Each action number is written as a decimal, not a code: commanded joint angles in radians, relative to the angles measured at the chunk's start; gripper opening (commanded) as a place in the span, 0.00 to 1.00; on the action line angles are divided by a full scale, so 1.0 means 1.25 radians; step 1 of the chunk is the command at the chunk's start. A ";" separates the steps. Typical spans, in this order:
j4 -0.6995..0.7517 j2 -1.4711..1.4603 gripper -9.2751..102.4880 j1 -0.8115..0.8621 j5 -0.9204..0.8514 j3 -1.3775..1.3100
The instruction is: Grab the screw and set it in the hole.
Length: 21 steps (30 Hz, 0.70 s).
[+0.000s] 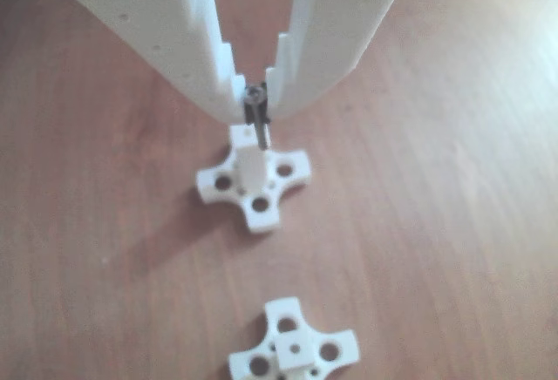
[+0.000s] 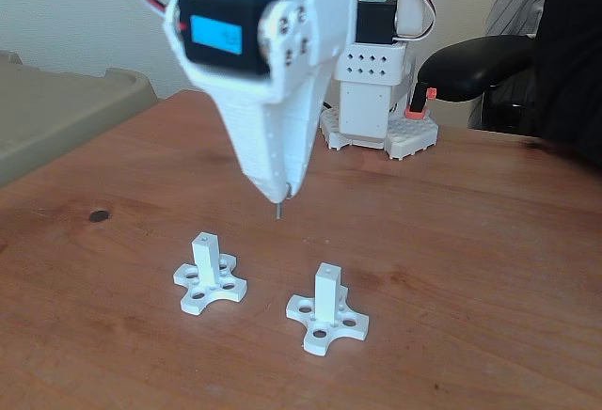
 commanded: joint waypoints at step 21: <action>-0.146 0.064 0.04 -0.080 0.034 0.136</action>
